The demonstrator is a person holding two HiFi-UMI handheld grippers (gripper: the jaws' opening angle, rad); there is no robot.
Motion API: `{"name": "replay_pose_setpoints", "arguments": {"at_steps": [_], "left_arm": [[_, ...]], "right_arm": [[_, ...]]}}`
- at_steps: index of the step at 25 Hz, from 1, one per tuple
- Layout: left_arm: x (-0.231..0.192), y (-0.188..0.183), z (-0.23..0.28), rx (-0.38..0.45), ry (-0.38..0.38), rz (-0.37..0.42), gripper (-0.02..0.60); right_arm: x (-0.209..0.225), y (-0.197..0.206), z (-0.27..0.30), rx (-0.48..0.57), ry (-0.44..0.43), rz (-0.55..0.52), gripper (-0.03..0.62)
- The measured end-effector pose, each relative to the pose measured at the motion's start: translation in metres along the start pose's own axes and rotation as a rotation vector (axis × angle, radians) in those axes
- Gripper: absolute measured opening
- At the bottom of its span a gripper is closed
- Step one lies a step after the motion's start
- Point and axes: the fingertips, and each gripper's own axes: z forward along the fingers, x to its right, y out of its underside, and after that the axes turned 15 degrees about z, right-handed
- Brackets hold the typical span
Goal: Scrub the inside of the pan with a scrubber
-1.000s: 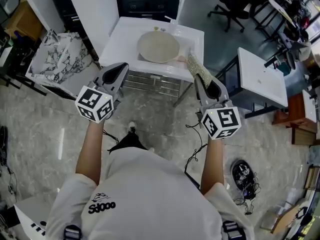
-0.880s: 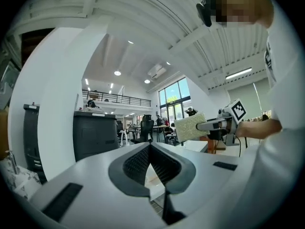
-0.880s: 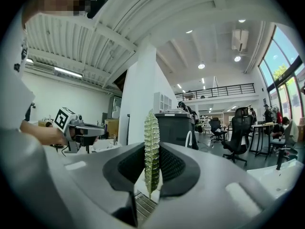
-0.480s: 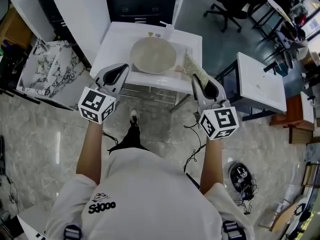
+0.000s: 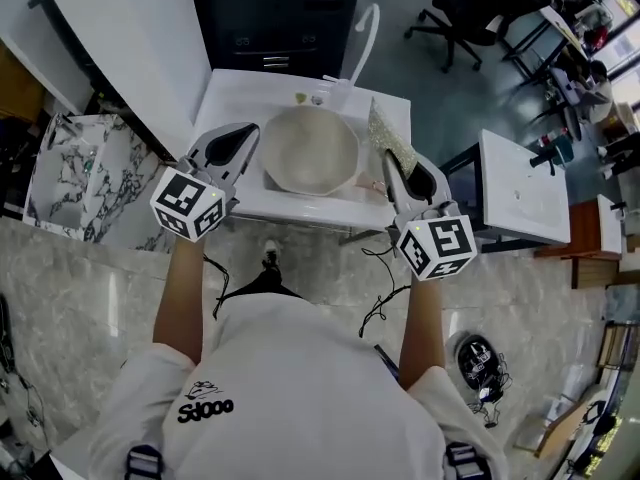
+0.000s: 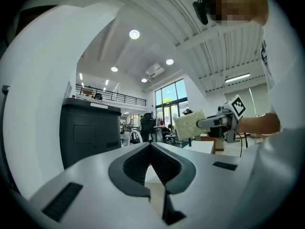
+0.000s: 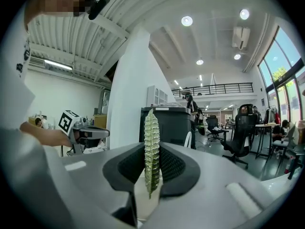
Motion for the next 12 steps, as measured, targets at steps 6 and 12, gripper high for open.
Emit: {"name": "replay_pose_setpoints", "arguments": {"at_steps": [6, 12], "left_arm": [[-0.035, 0.029, 0.034, -0.089, -0.027, 0.056, 0.005], [-0.062, 0.064, 0.059, -0.134, -0.013, 0.016, 0.003]], "right_arm": [[0.014, 0.007, 0.049, -0.039, 0.009, 0.02, 0.077], [0.026, 0.022, 0.096, -0.094, 0.012, 0.035, 0.077]]}}
